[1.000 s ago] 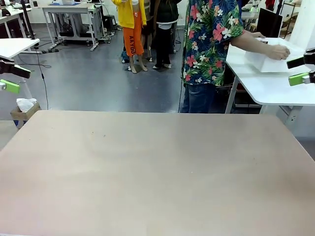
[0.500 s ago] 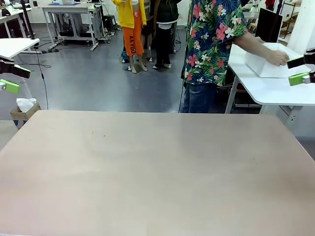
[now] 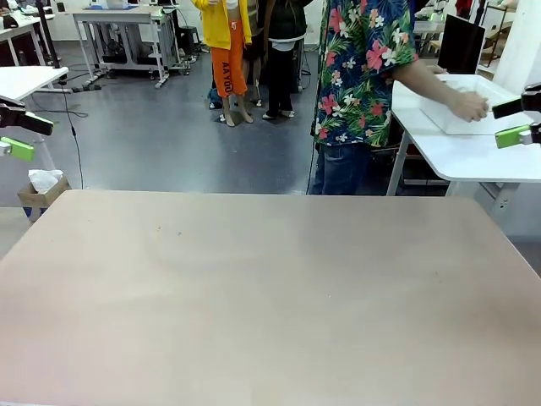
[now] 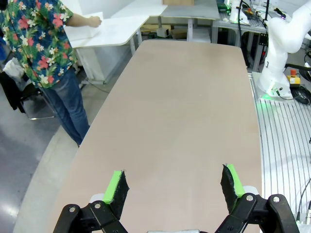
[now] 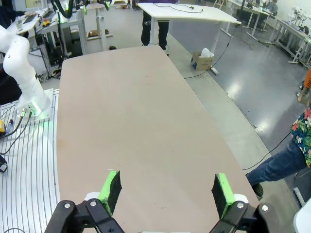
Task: Stack the cups and store them in the basket.
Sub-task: Place the stack of Reusable plastic cups into the Pantry Basket.
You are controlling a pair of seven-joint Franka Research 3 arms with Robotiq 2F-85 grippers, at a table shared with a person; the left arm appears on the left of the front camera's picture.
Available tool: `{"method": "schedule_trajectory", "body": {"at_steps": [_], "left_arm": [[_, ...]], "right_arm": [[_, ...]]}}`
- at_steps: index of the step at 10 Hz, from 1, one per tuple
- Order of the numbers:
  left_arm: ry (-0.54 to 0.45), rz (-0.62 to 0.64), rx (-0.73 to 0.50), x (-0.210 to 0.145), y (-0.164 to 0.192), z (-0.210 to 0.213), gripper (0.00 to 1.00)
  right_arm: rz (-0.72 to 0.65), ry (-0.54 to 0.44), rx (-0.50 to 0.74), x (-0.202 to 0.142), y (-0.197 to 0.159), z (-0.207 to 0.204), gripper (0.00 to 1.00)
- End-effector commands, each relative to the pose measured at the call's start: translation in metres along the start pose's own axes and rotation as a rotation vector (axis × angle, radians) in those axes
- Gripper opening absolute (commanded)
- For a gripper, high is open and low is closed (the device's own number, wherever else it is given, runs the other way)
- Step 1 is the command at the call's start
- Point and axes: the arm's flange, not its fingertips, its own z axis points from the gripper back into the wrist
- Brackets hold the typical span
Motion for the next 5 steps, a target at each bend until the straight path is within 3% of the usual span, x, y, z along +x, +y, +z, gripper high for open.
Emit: {"method": "schedule_trajectory", "body": {"at_steps": [1,5], "left_arm": [[-0.005,-0.009,0.003,0.0013,-0.0009,0.0004,1.0],[-0.005,-0.009,0.003,0.0013,-0.0009,0.0004,1.0]], "right_arm": [[0.0,-0.018,0.004,0.0016,-0.0013,0.0002,1.0],[0.0,-0.018,0.004,0.0016,-0.0013,0.0002,1.0]]}}
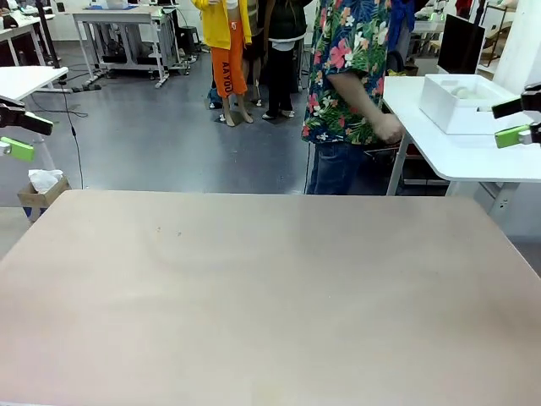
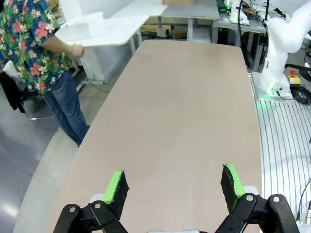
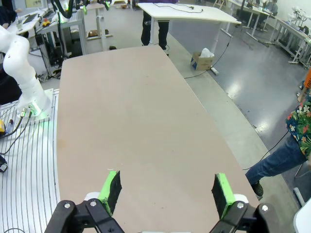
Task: Stack the cups and store them in the basket.
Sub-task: Place the stack of Reusable plastic cups into the Pantry Basket.
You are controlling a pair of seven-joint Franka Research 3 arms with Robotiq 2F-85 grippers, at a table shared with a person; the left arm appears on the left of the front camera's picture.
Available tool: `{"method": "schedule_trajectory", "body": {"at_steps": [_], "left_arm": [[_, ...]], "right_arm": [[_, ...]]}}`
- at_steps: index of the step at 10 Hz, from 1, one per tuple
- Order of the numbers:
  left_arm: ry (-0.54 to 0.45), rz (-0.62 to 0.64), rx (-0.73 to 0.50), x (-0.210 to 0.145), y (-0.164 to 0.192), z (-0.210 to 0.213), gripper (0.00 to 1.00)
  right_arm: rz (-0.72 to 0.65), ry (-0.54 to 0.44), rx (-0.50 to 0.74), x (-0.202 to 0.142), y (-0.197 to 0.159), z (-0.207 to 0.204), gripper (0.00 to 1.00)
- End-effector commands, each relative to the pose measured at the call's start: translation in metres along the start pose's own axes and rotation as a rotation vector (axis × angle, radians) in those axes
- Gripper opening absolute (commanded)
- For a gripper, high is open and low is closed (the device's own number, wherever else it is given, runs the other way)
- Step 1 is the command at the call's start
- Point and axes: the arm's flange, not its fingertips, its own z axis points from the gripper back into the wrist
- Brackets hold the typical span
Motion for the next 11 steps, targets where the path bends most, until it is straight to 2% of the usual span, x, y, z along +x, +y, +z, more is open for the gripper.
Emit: {"method": "schedule_trajectory", "body": {"at_steps": [1,11], "left_arm": [[-0.005,-0.009,0.003,0.0013,-0.0009,0.0004,1.0],[-0.005,-0.009,0.003,0.0013,-0.0009,0.0004,1.0]], "right_arm": [[0.0,-0.018,0.004,0.0016,-0.0013,0.0002,1.0],[0.0,-0.018,0.004,0.0016,-0.0013,0.0002,1.0]]}}
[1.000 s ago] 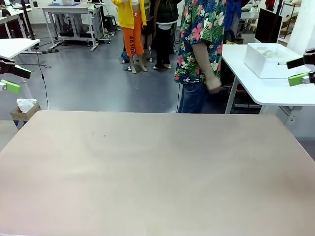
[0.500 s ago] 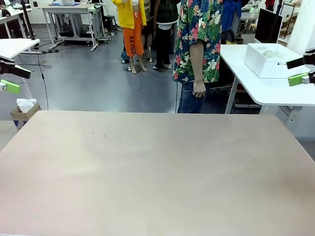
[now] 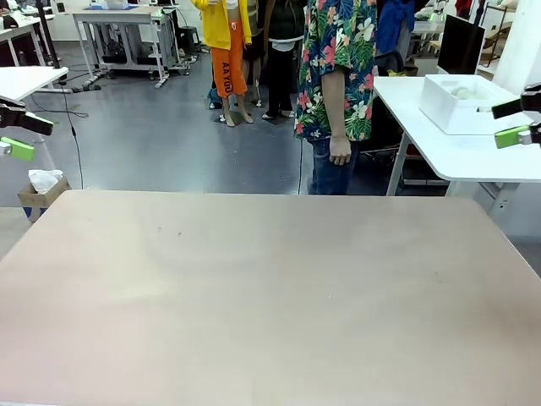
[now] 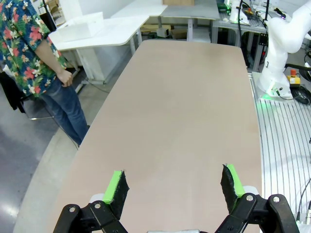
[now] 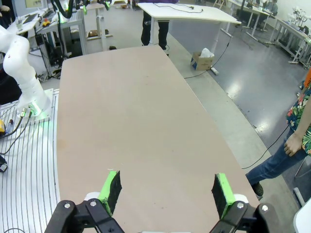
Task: Stack the cups and store them in the basket.
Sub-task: Place the stack of Reusable plastic cups into the Pantry Basket.
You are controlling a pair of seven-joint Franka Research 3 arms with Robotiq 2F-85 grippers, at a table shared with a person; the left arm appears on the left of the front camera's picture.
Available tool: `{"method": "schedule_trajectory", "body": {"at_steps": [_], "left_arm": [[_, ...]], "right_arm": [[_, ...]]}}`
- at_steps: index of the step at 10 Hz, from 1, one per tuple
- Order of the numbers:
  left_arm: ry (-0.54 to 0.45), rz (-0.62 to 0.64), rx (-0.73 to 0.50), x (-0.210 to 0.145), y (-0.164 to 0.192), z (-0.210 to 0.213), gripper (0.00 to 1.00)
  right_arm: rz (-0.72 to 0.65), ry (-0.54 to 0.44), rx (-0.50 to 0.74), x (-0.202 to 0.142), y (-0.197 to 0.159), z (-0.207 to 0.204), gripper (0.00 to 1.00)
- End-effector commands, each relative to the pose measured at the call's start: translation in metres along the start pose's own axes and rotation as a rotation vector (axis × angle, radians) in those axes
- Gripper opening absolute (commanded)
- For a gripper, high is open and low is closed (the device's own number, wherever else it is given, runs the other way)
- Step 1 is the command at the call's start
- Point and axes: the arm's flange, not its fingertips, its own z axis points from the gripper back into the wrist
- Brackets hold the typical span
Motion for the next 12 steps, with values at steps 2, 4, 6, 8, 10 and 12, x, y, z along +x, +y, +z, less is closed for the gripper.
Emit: {"method": "schedule_trajectory", "body": {"at_steps": [2,4,6,8,10,12], "left_arm": [[-0.005,-0.009,0.003,0.0013,-0.0009,0.0004,1.0],[-0.005,-0.009,0.003,0.0013,-0.0009,0.0004,1.0],[-0.005,-0.009,0.003,0.0013,-0.0009,0.0004,1.0],[-0.005,-0.009,0.003,0.0013,-0.0009,0.0004,1.0],[-0.005,-0.009,0.003,0.0013,-0.0009,0.0004,1.0],[-0.005,-0.009,0.003,0.0013,-0.0009,0.0004,1.0]], "right_arm": [[0.0,-0.018,0.004,0.0016,-0.0013,0.0002,1.0],[0.0,-0.018,0.004,0.0016,-0.0013,0.0002,1.0],[0.0,-0.018,0.004,0.0016,-0.0013,0.0002,1.0],[0.0,-0.018,0.004,0.0016,-0.0013,0.0002,1.0],[0.0,-0.018,0.004,0.0016,-0.0013,0.0002,1.0],[0.0,-0.018,0.004,0.0016,-0.0013,0.0002,1.0]]}}
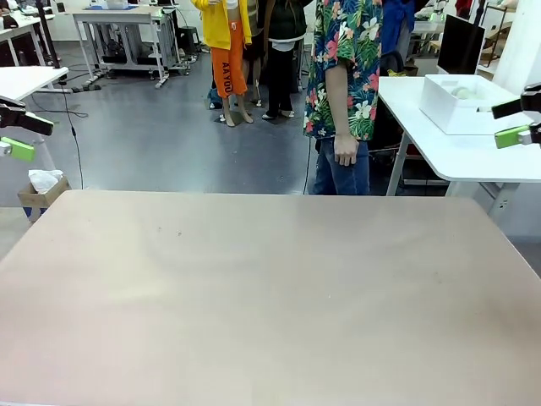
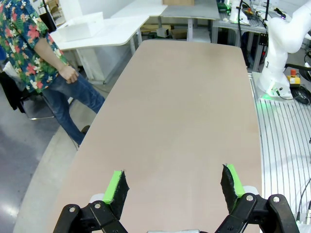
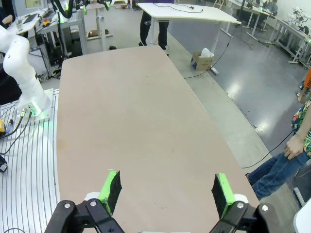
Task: Stack the cups and store them in the basket.
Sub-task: Place the stack of Reusable plastic cups into the Pantry Basket.
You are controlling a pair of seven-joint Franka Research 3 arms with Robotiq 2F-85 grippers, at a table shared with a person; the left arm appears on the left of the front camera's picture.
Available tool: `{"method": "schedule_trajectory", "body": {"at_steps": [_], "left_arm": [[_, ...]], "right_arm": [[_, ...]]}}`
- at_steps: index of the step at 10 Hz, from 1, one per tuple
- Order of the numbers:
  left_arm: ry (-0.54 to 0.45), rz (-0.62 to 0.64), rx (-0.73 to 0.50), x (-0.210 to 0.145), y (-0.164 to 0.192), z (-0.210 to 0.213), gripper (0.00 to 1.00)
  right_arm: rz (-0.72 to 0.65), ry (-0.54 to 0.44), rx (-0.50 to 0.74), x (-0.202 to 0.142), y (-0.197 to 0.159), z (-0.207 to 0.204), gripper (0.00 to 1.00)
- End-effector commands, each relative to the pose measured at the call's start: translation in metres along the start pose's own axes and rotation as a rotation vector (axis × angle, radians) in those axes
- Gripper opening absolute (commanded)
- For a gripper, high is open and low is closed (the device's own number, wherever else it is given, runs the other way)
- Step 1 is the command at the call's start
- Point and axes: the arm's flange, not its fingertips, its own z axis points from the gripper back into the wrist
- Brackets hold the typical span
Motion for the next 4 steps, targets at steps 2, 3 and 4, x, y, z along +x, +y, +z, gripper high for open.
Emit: {"method": "schedule_trajectory", "body": {"at_steps": [2,3,4], "left_arm": [[-0.005,-0.009,0.003,0.0013,-0.0009,0.0004,1.0],[-0.005,-0.009,0.003,0.0013,-0.0009,0.0004,1.0],[-0.005,-0.009,0.003,0.0013,-0.0009,0.0004,1.0]], "right_arm": [[0.0,-0.018,0.004,0.0016,-0.0013,0.0003,1.0],[0.0,-0.018,0.004,0.0016,-0.0013,0.0003,1.0],[0.0,-0.018,0.004,0.0016,-0.0013,0.0003,1.0]]}}
